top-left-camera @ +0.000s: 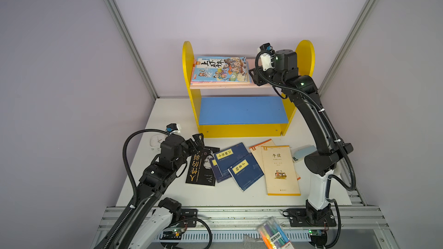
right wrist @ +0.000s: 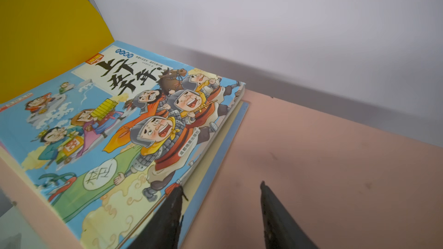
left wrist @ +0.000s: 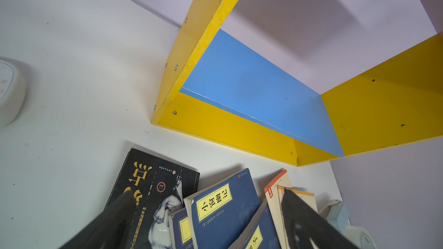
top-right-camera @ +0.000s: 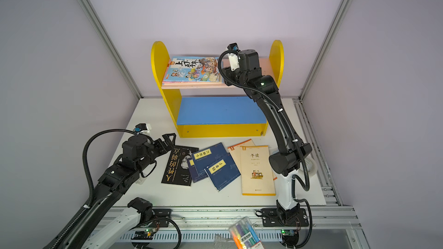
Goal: Stacking books/files
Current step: Move the book to the bookshelf.
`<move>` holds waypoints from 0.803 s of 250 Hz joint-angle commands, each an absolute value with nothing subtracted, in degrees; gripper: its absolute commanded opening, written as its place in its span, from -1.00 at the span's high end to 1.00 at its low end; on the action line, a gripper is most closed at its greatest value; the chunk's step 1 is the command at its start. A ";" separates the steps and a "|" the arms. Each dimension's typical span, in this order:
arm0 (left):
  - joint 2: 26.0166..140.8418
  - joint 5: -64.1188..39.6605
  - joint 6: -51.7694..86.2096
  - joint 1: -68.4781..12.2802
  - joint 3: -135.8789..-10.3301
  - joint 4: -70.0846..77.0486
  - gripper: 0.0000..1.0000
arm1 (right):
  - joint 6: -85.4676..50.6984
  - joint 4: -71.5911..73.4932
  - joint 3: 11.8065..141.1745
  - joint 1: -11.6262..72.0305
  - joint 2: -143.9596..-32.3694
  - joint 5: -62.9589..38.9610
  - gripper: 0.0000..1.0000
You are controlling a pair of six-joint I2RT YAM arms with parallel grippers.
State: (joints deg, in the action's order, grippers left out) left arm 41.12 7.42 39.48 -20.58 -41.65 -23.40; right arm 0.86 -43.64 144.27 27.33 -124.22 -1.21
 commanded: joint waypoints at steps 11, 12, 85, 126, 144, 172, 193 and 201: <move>41.13 7.31 39.39 -20.56 -41.73 -23.35 -0.95 | 0.54 -46.13 146.65 27.30 -126.44 -2.87 -0.08; 41.13 7.30 39.38 -20.56 -41.70 -23.32 -0.95 | 0.53 -46.18 146.67 27.27 -126.46 -2.84 -0.08; 41.06 7.47 39.46 -20.56 -41.44 -23.32 -0.95 | 1.34 -46.04 146.76 27.31 -126.65 -3.27 -0.11; 41.04 7.39 39.46 -20.55 -41.27 -23.37 -0.95 | 1.53 -45.22 146.70 27.31 -127.11 -4.53 -0.13; 40.87 7.47 39.42 -20.49 -41.26 -23.58 -0.95 | 1.62 -44.76 146.72 27.29 -127.37 -5.09 -0.15; 40.39 7.70 39.45 -20.51 -41.20 -23.87 -0.95 | 1.50 -43.99 146.77 27.29 -127.69 -5.91 -0.16; 40.17 7.91 39.39 -20.44 -41.13 -23.99 -0.94 | 1.55 -43.60 146.72 27.33 -127.90 -6.12 -0.17; 40.10 7.94 39.42 -20.51 -41.08 -23.98 -0.94 | 1.57 -43.51 146.77 27.33 -127.93 -5.91 -0.19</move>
